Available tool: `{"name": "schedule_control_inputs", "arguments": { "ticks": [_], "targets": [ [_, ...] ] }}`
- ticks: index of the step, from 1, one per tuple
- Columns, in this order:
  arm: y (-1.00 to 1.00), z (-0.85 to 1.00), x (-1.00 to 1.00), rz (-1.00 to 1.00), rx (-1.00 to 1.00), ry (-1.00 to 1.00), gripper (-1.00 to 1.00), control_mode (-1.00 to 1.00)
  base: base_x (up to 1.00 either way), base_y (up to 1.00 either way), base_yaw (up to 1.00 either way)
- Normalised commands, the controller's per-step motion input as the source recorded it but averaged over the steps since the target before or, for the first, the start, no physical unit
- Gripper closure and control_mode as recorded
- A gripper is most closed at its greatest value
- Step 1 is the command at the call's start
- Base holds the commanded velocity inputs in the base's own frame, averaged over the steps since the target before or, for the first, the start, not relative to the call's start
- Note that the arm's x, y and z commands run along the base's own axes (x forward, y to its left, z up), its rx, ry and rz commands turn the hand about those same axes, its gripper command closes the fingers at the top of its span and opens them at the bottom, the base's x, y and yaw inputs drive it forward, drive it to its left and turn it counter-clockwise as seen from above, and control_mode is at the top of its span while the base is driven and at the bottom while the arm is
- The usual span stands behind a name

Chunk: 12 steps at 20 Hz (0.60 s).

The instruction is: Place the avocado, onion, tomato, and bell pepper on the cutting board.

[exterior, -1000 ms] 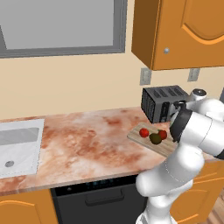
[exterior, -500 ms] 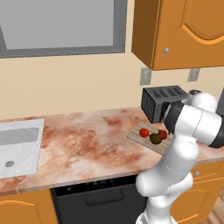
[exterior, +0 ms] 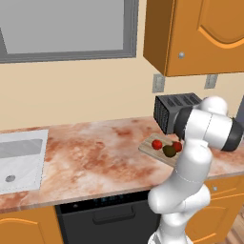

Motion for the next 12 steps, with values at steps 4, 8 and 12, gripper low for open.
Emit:
{"name": "schedule_control_inputs", "arguments": {
  "ticks": [4, 8, 12],
  "targets": [
    [-0.16, -0.18, 0.02, 0.00, 0.00, 0.03, -1.00, -1.00, 0.00, 0.00, 0.00],
    [-0.06, -0.20, 0.04, 0.00, 0.00, 0.04, -1.00, -1.00, 0.00, 0.00, 0.00],
    [0.00, -0.21, 0.08, 0.00, 0.00, 0.06, -1.00, -1.00, 0.00, 0.00, 0.00]
  ]
}}
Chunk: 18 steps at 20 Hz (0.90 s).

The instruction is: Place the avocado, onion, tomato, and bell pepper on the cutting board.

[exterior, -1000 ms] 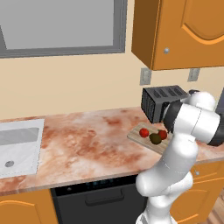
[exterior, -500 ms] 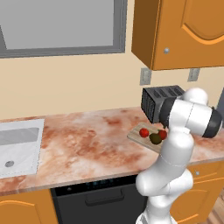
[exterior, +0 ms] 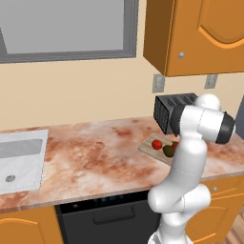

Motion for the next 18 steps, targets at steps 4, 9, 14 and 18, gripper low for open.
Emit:
{"name": "schedule_control_inputs", "arguments": {
  "ticks": [4, 9, 14, 18],
  "targets": [
    [0.00, -0.17, 0.11, 0.00, 0.00, 0.06, -1.00, -1.00, 0.00, 0.00, 0.00],
    [0.00, -0.12, 0.02, 0.00, 0.00, 0.05, 1.00, -1.00, 0.00, 0.00, 0.00],
    [0.00, 0.04, -0.08, -0.01, 0.00, 0.00, 1.00, -1.00, 0.00, 0.00, 0.00],
    [0.00, 0.30, -0.39, 0.00, 0.00, -0.06, 1.00, -1.00, 0.00, 0.00, 0.00]
  ]
}}
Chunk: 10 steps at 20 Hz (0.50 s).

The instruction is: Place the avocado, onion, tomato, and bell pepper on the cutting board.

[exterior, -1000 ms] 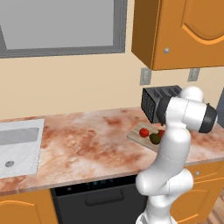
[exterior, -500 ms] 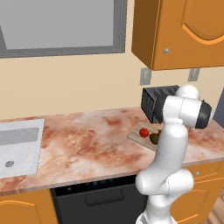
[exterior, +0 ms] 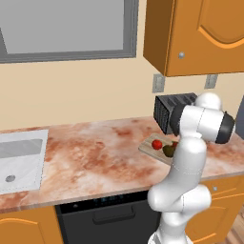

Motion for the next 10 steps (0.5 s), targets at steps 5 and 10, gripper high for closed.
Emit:
{"name": "schedule_control_inputs", "arguments": {
  "ticks": [5, 10],
  "targets": [
    [0.44, 0.44, -0.47, 0.00, 0.00, -0.10, 1.00, -1.00, 0.00, 0.00, 0.00],
    [0.85, 0.54, -0.43, 0.00, 0.00, -0.08, 1.00, -1.00, 0.00, 0.00, 0.00]
  ]
}}
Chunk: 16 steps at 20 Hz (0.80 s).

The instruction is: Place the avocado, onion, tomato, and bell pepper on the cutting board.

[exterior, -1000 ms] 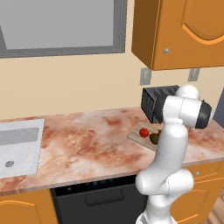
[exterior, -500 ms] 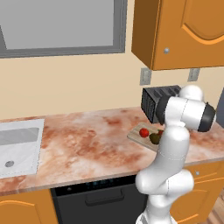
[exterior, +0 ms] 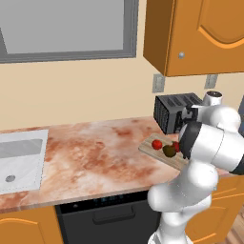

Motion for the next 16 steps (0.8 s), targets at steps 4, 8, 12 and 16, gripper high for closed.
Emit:
{"name": "schedule_control_inputs", "arguments": {
  "ticks": [4, 8, 12, 16],
  "targets": [
    [0.70, 0.64, -0.51, 0.00, 0.00, -0.12, 1.00, -1.00, 0.00, 0.00, 0.00],
    [0.19, 0.57, -0.70, 0.00, 0.00, -0.17, 1.00, -1.00, 0.00, 0.00, 0.00],
    [0.23, 0.30, -0.73, 0.00, 0.00, -0.14, 1.00, -1.00, 0.00, 0.00, 0.00],
    [0.46, 0.01, -0.52, -0.01, 0.04, -0.02, 1.00, -1.00, 0.00, 0.00, 0.00]
  ]
}}
